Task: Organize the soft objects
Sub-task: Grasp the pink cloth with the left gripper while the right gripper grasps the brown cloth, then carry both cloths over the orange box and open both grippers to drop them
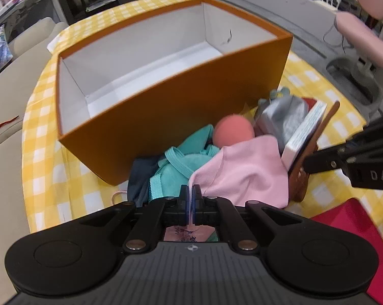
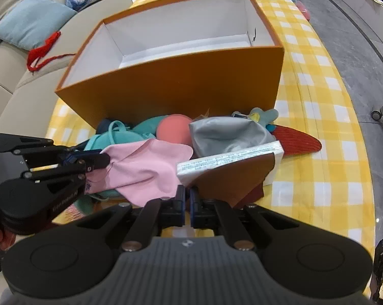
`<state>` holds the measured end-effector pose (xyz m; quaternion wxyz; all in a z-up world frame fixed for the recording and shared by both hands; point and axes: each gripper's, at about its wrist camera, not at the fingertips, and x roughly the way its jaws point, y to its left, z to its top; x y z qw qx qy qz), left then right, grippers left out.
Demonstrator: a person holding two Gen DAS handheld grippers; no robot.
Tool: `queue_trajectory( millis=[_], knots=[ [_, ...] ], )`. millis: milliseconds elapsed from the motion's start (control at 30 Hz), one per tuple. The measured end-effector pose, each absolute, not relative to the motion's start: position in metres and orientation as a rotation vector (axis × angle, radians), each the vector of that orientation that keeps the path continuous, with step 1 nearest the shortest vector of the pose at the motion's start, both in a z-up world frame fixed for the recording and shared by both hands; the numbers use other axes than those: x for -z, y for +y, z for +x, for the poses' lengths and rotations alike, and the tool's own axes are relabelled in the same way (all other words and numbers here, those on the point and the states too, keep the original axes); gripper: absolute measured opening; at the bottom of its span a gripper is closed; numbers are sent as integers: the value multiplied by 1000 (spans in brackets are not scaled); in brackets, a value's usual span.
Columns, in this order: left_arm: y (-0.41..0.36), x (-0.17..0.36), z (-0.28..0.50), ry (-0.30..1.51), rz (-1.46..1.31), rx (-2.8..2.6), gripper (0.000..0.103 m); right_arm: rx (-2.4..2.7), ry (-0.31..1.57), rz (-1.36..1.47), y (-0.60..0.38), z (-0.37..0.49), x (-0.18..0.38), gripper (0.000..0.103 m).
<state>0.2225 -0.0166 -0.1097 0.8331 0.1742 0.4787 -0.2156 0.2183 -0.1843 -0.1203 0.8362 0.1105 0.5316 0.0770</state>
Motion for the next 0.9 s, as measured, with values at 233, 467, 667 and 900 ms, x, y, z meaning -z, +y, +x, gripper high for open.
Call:
queue_trajectory(
  millis=[233,467,667,900],
  knots=[
    [-10,71,206,974,286,445,2,-177,1088,251,-193,195,97,0],
    [-3,27,184,923,194,418,2,-198,1030,251,-198,169,66,0],
    [-1,-8,164,864,177,402,2,-216,963,219,-197,149,32,0],
    [-2,-37,143,803,191,409,2,-232,891,182,-193,130,-5,0]
  ],
)
